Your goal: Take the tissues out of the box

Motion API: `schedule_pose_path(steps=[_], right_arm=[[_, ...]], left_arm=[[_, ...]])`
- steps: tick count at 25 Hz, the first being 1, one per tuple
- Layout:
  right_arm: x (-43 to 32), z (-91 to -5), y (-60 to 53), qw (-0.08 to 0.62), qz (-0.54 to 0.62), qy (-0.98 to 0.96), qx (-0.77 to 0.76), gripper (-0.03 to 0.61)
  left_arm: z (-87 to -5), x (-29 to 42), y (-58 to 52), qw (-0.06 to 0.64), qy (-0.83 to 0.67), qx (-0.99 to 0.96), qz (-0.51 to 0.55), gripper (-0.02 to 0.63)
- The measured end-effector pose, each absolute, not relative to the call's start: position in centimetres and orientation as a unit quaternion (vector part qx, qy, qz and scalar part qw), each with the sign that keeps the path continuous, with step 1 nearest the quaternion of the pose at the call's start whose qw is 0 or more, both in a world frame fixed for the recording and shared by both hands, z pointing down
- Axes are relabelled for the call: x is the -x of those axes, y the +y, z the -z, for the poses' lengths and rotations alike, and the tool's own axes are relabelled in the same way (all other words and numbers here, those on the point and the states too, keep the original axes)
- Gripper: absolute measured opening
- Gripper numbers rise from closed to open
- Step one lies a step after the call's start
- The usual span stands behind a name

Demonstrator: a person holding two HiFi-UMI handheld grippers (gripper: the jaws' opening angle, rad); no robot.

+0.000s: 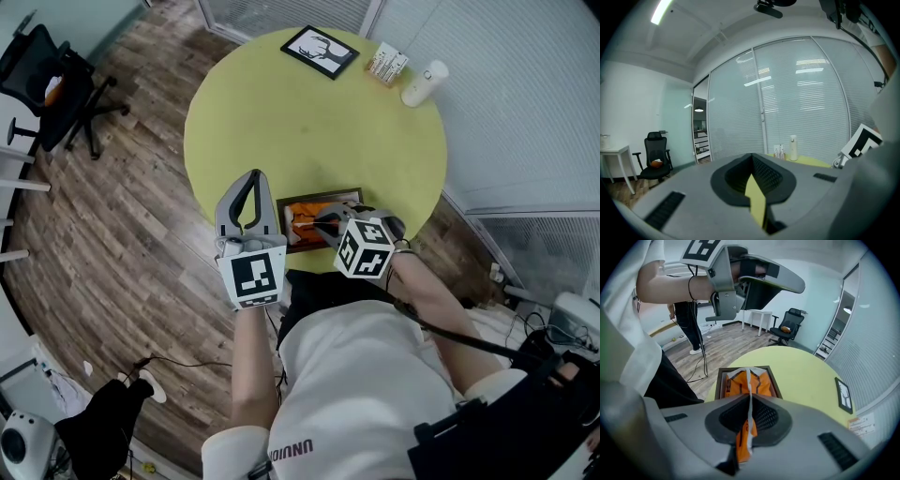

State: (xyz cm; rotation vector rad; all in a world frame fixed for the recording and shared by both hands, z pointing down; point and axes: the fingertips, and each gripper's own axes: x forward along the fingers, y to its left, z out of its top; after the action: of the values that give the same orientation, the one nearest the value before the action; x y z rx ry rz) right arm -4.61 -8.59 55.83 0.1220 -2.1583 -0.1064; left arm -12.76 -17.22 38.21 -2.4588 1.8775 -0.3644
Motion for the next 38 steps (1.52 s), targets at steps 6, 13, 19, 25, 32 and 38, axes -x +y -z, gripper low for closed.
schedule_pose_path(steps=[6, 13, 19, 25, 32, 38], right_arm=[[4.5, -55.2, -8.7, 0.464, 0.053, -0.883, -0.055, 0.023], [4.4, -54.7, -8.8, 0.460, 0.059, -0.884, -0.059, 0.023], [4.5, -54.2, -8.8, 0.456, 0.063, -0.886, -0.061, 0.023], [4.4, -53.4, -8.8, 0.452, 0.066, -0.888, -0.063, 0.023], [4.5, -52.6, -8.9, 0.445, 0.073, -0.890, -0.066, 0.023], [4.9, -51.5, -9.1, 0.434, 0.079, -0.895, -0.070, 0.023]], left_arm=[[-38.0, 12.6, -17.1, 0.017, 0.603, 0.789, 0.116, 0.011], [-38.1, 12.6, -17.1, 0.019, 0.604, 0.788, 0.116, 0.011], [-38.1, 12.7, -17.1, 0.019, 0.606, 0.787, 0.116, 0.011], [-37.9, 12.8, -17.0, 0.020, 0.607, 0.786, 0.116, 0.011], [-37.8, 12.8, -16.9, 0.021, 0.609, 0.784, 0.115, 0.011], [-37.6, 13.0, -16.8, 0.022, 0.611, 0.783, 0.114, 0.011]])
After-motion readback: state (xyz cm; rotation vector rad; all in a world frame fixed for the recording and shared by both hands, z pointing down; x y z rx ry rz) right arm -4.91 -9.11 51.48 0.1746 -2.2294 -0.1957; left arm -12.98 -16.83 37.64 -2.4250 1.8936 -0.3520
